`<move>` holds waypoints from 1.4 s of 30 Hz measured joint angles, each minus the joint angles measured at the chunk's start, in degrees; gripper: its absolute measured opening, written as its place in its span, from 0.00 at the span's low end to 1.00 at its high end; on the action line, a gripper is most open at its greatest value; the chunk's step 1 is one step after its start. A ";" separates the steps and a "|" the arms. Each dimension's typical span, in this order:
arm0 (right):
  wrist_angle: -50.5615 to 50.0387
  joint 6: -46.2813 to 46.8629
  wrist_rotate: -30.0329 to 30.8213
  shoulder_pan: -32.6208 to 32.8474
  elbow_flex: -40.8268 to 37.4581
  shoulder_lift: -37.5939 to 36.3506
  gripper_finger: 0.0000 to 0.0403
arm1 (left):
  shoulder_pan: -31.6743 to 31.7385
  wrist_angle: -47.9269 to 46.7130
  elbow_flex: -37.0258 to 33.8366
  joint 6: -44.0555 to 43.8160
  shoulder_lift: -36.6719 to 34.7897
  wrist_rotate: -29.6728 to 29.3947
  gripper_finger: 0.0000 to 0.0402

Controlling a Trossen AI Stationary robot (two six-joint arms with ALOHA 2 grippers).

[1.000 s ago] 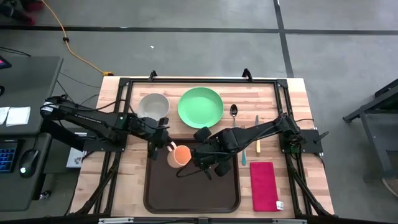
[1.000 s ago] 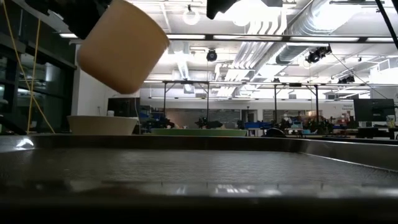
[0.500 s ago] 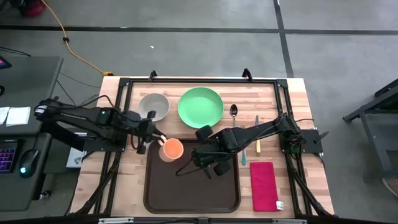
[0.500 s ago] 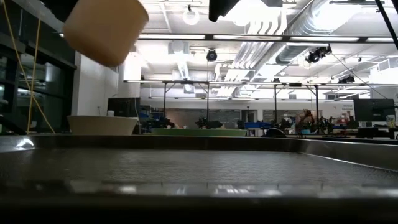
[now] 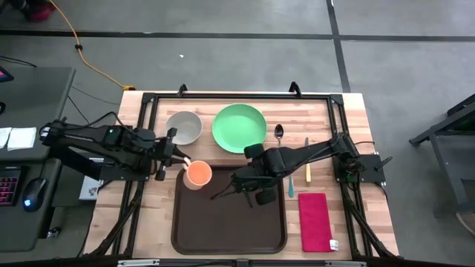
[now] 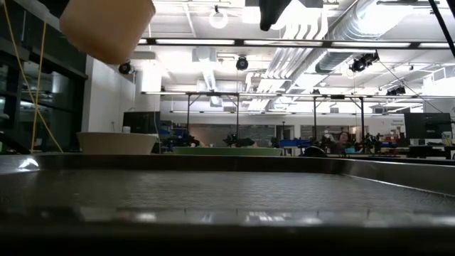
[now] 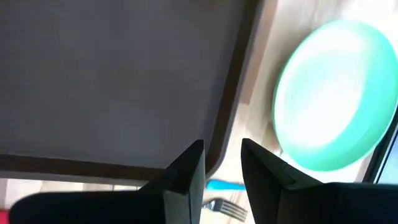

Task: Set up tray
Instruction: Put the orange cup on the brown serving tray

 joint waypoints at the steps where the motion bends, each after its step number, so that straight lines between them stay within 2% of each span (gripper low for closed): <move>1: -0.44 1.01 0.05 -0.13 0.00 -0.27 0.21 | 0.00 -0.31 0.00 0.00 -0.45 0.00 0.18; 7: -1.24 5.71 0.49 -0.74 0.00 -2.44 0.21 | 0.00 -1.70 0.00 0.94 -3.09 -0.09 0.18; 14: -1.15 12.05 5.19 -1.06 0.00 -5.75 0.21 | 0.00 -3.03 -0.31 1.13 -6.13 -0.20 0.18; 23: -0.62 16.01 9.64 -1.09 0.00 -10.48 0.21 | -0.01 0.94 -8.14 -1.22 -12.70 0.19 0.18; 29: -0.44 16.08 12.10 -1.06 0.00 -11.89 0.21 | 0.00 2.09 -10.07 -1.53 -15.83 0.07 0.18; 37: -0.34 16.61 16.55 -1.09 0.00 -12.40 0.21 | 0.00 4.96 -12.46 -1.57 -16.25 -0.15 0.18; 42: -1.04 22.55 19.44 -1.09 0.00 -12.43 0.21 | 0.00 6.69 -15.15 -1.99 -16.26 -0.20 0.18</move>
